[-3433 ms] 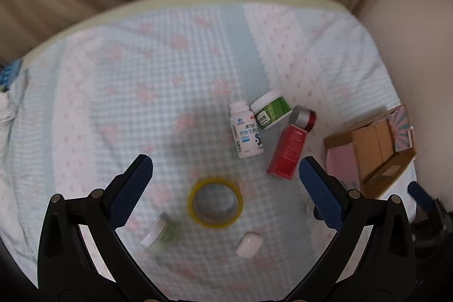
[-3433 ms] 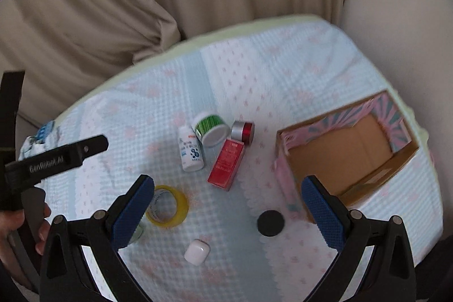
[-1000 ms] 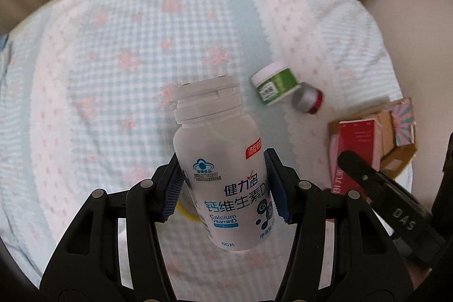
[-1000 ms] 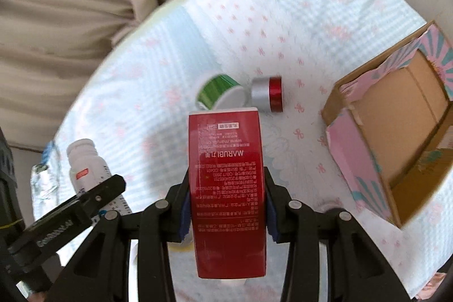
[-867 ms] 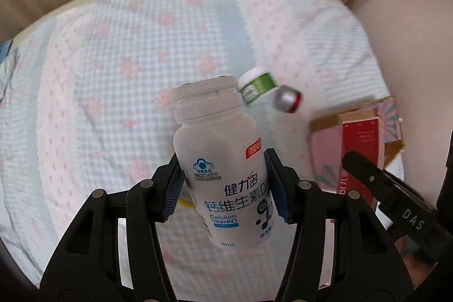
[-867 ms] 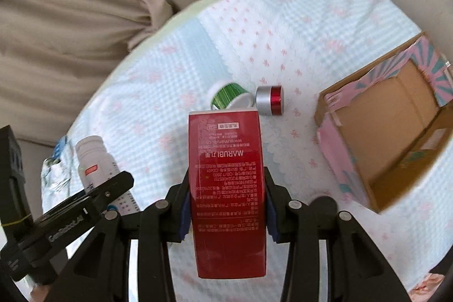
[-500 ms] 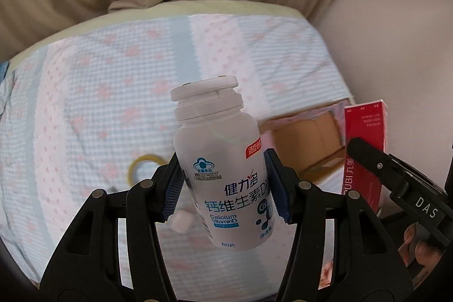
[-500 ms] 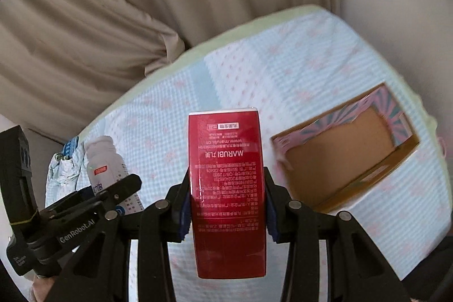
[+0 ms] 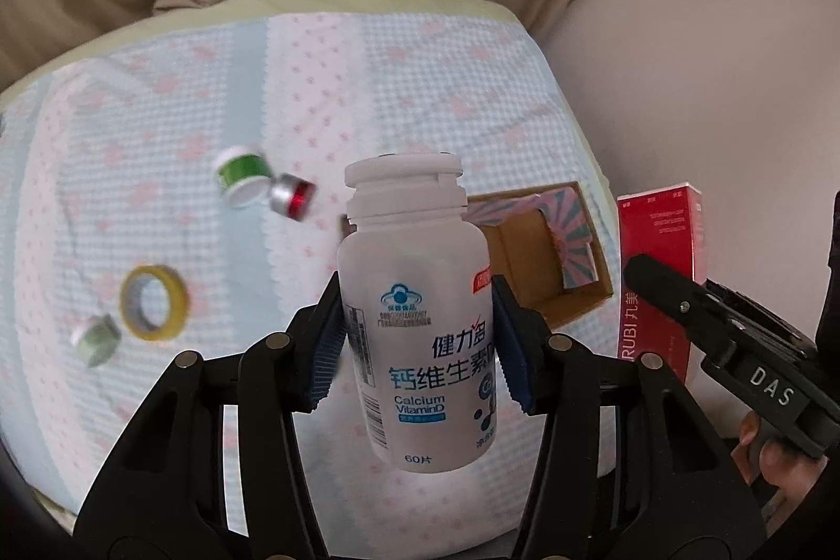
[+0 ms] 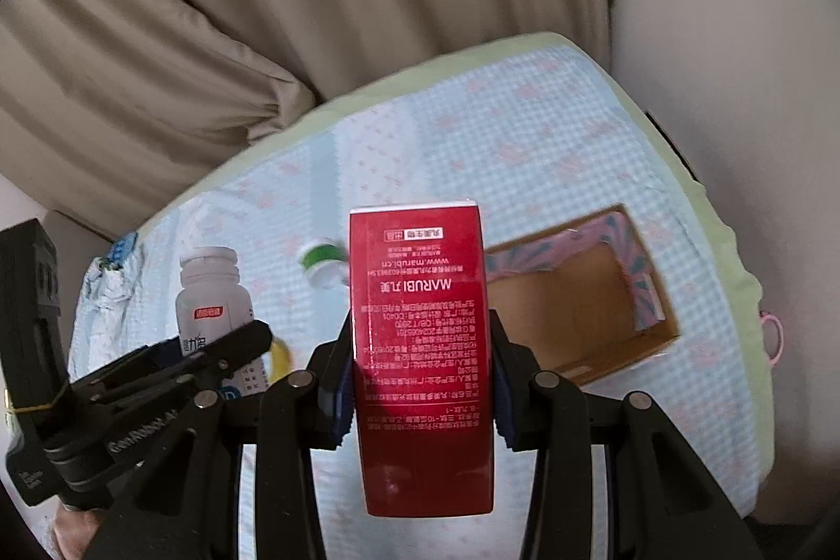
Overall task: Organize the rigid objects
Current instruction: 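Carry the white bottle and red box over the cardboard box with both tools, then open both tools to drop the bottle and red box into the box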
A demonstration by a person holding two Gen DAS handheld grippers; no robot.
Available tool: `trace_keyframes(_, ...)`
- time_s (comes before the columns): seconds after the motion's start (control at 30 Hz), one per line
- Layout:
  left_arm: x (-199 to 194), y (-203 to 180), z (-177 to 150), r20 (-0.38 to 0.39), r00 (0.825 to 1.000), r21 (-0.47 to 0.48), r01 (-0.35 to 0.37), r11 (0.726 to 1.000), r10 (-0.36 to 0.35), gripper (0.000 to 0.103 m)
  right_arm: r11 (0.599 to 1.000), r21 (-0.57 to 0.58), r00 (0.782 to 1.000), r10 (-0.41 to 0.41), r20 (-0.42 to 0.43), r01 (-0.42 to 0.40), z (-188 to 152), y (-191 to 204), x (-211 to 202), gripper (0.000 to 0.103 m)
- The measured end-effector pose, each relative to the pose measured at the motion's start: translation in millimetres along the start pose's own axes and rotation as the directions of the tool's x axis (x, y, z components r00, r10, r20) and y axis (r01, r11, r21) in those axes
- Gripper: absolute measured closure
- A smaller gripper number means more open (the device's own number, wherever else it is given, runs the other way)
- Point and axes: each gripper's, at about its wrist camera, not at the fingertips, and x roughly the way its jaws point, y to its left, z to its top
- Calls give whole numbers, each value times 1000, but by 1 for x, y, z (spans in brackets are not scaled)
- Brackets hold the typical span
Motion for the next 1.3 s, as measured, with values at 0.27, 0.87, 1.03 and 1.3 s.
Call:
trace_keyframes(0.27, 95, -37, -4, -107, 994, -37, 0, 999, -4, 56, 999, 9, 994, -35, -103, 36, 15, -77, 50, 65)
trace_keyframes(0.87, 269, -41, -4, -331, 939, -13, -101, 995, 91, 56, 983, -185, 943, -63, -327, 2, 13, -137, 206, 65)
trace_keyframes(1.03, 278, -43, -1, -340, 934, 22, -105, 994, 107, 55, 962, -272, 932, -93, -351, -7, 8, -135, 225, 64)
trace_keyframes(1.3, 260, -39, 15, -293, 945, 79, -126, 989, 144, 0, 887, -457, 914, -128, -386, -69, -6, -130, 223, 0)
